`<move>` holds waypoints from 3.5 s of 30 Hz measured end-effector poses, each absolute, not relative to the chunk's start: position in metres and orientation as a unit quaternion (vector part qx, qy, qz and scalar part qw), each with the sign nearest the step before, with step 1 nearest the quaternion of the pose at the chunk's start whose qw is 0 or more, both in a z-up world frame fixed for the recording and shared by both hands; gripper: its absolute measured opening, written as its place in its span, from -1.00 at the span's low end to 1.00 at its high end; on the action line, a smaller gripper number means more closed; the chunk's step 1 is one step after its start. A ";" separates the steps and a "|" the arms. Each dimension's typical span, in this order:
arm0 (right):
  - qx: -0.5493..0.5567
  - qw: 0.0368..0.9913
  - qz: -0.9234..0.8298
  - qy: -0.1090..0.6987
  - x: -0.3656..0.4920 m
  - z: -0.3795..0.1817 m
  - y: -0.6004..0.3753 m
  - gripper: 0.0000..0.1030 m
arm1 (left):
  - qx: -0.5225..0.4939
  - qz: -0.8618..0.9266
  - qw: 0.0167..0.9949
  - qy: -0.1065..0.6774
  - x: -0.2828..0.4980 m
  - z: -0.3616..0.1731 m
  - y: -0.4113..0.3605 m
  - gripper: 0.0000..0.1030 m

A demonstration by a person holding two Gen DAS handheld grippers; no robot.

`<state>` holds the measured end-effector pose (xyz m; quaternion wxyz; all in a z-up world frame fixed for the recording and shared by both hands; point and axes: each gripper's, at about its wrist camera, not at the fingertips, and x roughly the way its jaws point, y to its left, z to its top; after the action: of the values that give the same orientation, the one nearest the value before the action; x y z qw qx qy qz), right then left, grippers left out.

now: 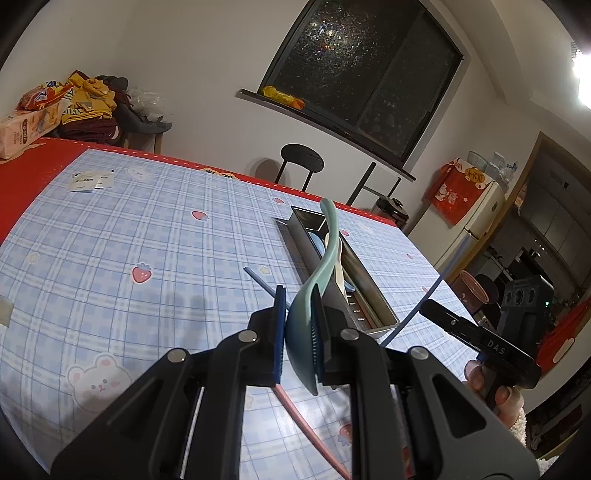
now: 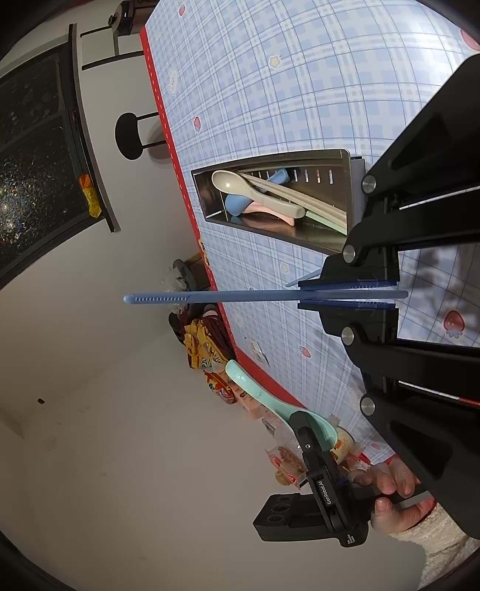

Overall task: Organize utensils
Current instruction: 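Carry the mint-green spoon with the left tool while the right tool carries the blue chopstick to the tray, then open both tools over the tray to release the spoon and chopstick, then move both tools back over the pink and blue chopsticks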

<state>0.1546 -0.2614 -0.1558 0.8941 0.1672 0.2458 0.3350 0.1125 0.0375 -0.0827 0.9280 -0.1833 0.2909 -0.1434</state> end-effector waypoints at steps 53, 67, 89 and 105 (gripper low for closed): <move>0.061 0.913 0.237 0.326 0.256 -0.148 -0.284 -0.99 | -0.403 -0.147 0.832 0.352 0.270 -0.171 -0.081 -0.48; 0.057 0.925 0.223 0.301 0.204 -0.148 -0.287 -0.11 | -0.285 -0.146 0.898 0.300 0.217 -0.108 -0.045 0.39; -0.090 0.874 0.276 0.390 0.168 -0.209 -0.198 -0.56 | -0.073 -0.116 0.899 0.416 0.110 -0.141 -0.022 0.14; -0.139 0.849 0.283 0.425 0.162 -0.216 -0.174 -0.86 | -0.024 -0.113 0.879 0.462 0.106 -0.165 -0.054 0.14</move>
<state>0.1625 -0.1738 -0.2163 0.8485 -0.1387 0.4253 0.2826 0.1056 -0.0537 -0.1653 0.8793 -0.0236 0.4622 -0.1130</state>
